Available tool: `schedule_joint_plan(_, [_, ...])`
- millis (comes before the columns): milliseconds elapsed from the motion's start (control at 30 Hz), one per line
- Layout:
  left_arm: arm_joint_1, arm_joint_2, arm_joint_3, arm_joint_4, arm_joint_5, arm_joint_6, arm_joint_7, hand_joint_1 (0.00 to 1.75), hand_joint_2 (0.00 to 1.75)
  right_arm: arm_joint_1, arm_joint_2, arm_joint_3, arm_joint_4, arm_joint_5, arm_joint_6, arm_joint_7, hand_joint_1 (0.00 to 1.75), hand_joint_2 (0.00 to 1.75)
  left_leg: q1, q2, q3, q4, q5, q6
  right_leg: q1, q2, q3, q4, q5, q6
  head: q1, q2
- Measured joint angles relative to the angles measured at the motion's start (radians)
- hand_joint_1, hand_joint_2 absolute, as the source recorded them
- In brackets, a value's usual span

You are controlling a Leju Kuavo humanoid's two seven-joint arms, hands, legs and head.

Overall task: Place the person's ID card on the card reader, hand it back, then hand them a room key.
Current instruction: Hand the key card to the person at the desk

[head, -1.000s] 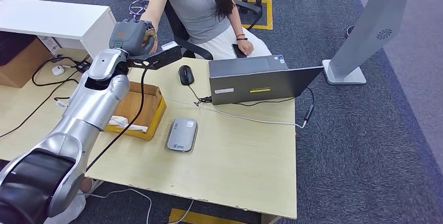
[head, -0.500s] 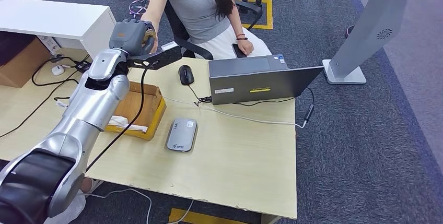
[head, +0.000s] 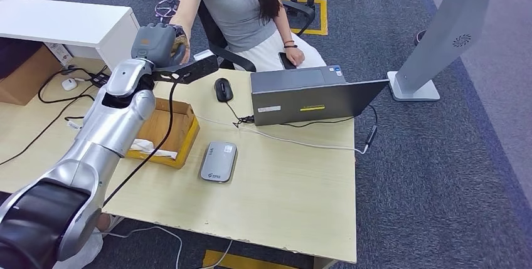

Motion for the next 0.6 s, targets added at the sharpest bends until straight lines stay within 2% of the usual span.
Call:
schedule_joint_plan(33, [0.029,0.0,0.003,-0.029,0.016,0.031,-0.027,0.0,1.75,0.0,0.0,-0.001,0.0,-0.006,-0.004,0.003,0.0,0.0,-0.001,0.001,0.001,-0.001,0.0,0.0,-0.001,0.001,0.001,0.0,0.0,0.0,0.0,0.0])
schedule_joint_plan(100, [0.143,0.0,0.009,-0.161,0.024,0.097,-0.059,0.0,1.75,0.002,0.0,-0.004,0.0,-0.016,-0.01,0.009,0.0,0.0,-0.003,0.002,0.004,-0.002,-0.002,0.001,-0.003,0.002,0.002,0.0,-0.001,0.001,-0.002,0.0])
schedule_joint_plan(167, [0.273,-0.003,0.012,-0.313,0.003,0.123,-0.043,0.0,1.75,0.004,0.0,-0.009,0.0,-0.018,-0.012,0.01,0.0,0.0,-0.003,0.003,0.004,-0.002,-0.003,0.002,-0.004,0.003,0.002,-0.001,-0.003,0.002,-0.004,0.0])
schedule_joint_plan(233, [0.357,-0.005,0.012,-0.407,-0.003,0.122,-0.03,0.0,1.75,0.005,0.0,-0.011,0.0,-0.018,-0.012,0.011,0.0,0.0,-0.003,0.002,0.002,-0.002,-0.004,0.001,-0.004,0.003,0.0,-0.001,-0.003,0.002,-0.003,0.0])
schedule_joint_plan(367, [0.412,0.001,0.012,-0.504,0.008,0.118,-0.028,0.0,1.75,0.006,-0.001,-0.018,0.0,-0.018,-0.013,0.011,0.0,0.0,-0.003,0.0,0.001,-0.002,-0.003,0.001,-0.004,0.0,0.0,-0.001,-0.003,0.002,-0.003,0.0])
schedule_joint_plan(600, [0.435,0.006,0.012,-0.561,0.013,0.115,-0.03,0.0,1.75,0.006,-0.002,-0.023,0.0,-0.018,-0.012,0.011,0.0,0.0,-0.003,0.0,0.002,-0.002,-0.001,0.002,-0.004,0.0,0.0,0.0,-0.002,0.002,-0.003,0.0])
